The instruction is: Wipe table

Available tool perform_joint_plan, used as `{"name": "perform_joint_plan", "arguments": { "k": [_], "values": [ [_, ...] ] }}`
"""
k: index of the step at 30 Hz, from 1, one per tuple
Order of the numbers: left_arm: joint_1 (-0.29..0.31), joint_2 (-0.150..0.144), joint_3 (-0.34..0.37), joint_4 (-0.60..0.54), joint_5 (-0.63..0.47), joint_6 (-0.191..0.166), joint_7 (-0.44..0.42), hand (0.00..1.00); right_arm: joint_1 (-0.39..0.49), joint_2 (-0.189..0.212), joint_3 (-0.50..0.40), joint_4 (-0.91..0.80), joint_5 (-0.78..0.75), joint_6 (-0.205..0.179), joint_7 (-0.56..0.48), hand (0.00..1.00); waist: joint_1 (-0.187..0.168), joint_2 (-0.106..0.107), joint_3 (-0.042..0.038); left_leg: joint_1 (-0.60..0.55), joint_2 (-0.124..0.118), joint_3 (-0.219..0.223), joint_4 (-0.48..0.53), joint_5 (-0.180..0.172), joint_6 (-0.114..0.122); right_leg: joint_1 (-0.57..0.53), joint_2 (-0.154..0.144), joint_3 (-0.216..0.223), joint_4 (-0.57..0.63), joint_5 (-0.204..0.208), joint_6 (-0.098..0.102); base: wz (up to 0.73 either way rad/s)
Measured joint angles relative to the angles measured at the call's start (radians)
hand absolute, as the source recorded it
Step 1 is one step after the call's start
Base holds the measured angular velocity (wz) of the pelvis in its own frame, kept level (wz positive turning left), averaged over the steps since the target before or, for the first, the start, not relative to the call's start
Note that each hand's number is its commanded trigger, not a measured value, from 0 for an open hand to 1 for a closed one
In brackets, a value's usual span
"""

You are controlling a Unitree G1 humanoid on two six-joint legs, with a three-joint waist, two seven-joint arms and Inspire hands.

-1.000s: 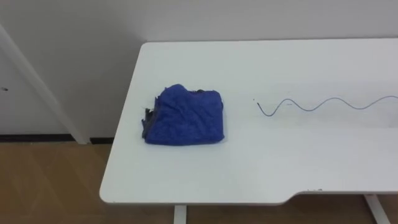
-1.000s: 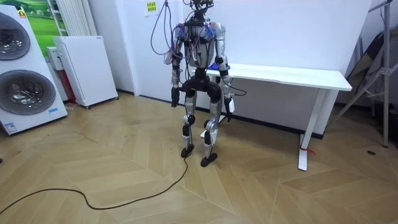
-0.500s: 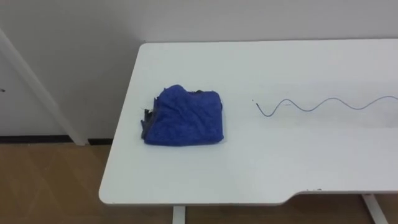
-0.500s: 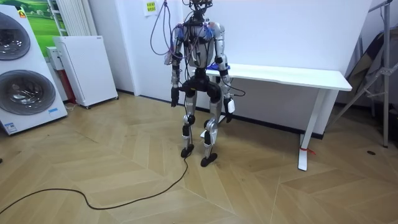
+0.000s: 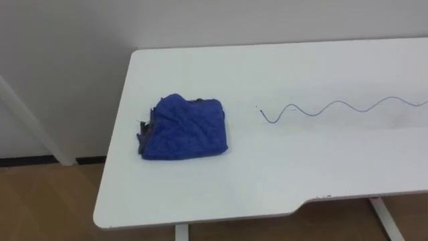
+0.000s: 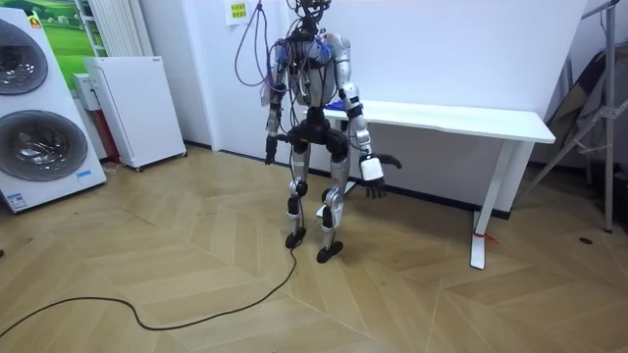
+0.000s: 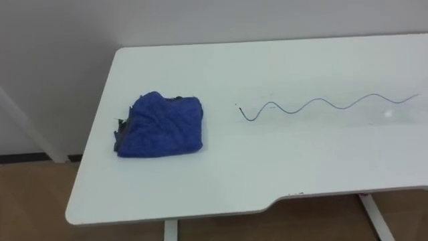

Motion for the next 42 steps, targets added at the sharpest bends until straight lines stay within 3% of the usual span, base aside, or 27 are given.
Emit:
{"name": "perform_joint_plan", "arguments": {
  "k": [4, 8, 10, 15, 20, 27, 35, 42],
  "values": [
    [-0.012, 0.021, -0.003, -0.014, 0.001, -0.020, 0.022, 0.00, -0.083, -0.069, -0.010, -0.120, -0.105, -0.008, -0.135, 0.00, -0.003, -0.020, 0.0005, -0.012, 0.000, 0.005, 0.003, -0.001, 0.003, -0.021, -0.002, 0.002, 0.015, 0.001, 0.002, -0.06],
    [-0.011, 0.027, -0.012, -0.041, -0.003, -0.026, 0.034, 0.00, -0.108, -0.082, 0.005, -0.368, -0.274, -0.031, -0.265, 0.00, 0.012, -0.035, -0.0016, -0.027, 0.000, 0.005, 0.007, -0.002, 0.004, -0.040, -0.001, 0.002, 0.023, 0.002, 0.002, 0.00],
    [-0.013, 0.033, -0.031, -0.054, -0.009, -0.041, 0.045, 0.00, -0.110, -0.085, 0.033, -0.538, -0.398, -0.058, -0.332, 0.00, 0.030, -0.036, 0.0032, -0.045, 0.001, 0.006, 0.015, -0.002, 0.004, -0.056, -0.002, 0.000, 0.031, 0.002, 0.001, 0.00],
    [-0.009, 0.040, -0.053, -0.056, -0.007, -0.060, 0.058, 0.00, -0.113, -0.086, 0.072, -0.842, -0.650, -0.090, -0.408, 0.00, 0.055, -0.032, 0.0016, -0.053, 0.000, 0.005, 0.015, -0.002, 0.004, -0.056, -0.002, -0.007, 0.030, 0.002, 0.001, 0.04],
    [-0.008, 0.040, -0.084, -0.056, 0.001, -0.064, 0.059, 0.00, -0.139, -0.089, 0.149, -0.988, -0.824, -0.122, -0.418, 0.00, 0.084, -0.028, -0.0028, -0.046, 0.001, 0.006, 0.007, -0.002, 0.004, -0.050, -0.002, -0.011, 0.031, 0.002, 0.001, 0.02],
    [-0.013, 0.038, -0.090, -0.055, 0.053, -0.064, 0.055, 0.00, -0.229, -0.088, 0.210, -1.143, -0.948, -0.122, -0.394, 0.00, 0.111, -0.032, 0.0045, -0.065, 0.000, -0.025, 0.004, -0.001, 0.006, -0.051, -0.002, -0.042, 0.032, 0.002, 0.001, 0.12],
    [-0.022, 0.036, -0.139, -0.028, 0.067, -0.061, 0.050, 0.00, -0.307, -0.127, 0.353, -1.155, -1.027, -0.121, -0.333, 0.00, 0.153, -0.039, 0.0075, -0.087, -0.002, -0.056, 0.019, -0.001, 0.006, -0.048, -0.008, -0.093, 0.030, 0.002, 0.001, 0.14],
    [-0.036, 0.043, -0.140, -0.030, 0.079, -0.062, 0.007, 0.00, -0.345, -0.140, 0.462, -1.156, -1.224, -0.121, -0.263, 0.00, 0.198, -0.038, 0.0059, -0.102, -0.005, -0.085, 0.035, -0.001, 0.006, -0.042, -0.009, -0.127, 0.019, 0.002, 0.001, 0.12]
  ]
}}
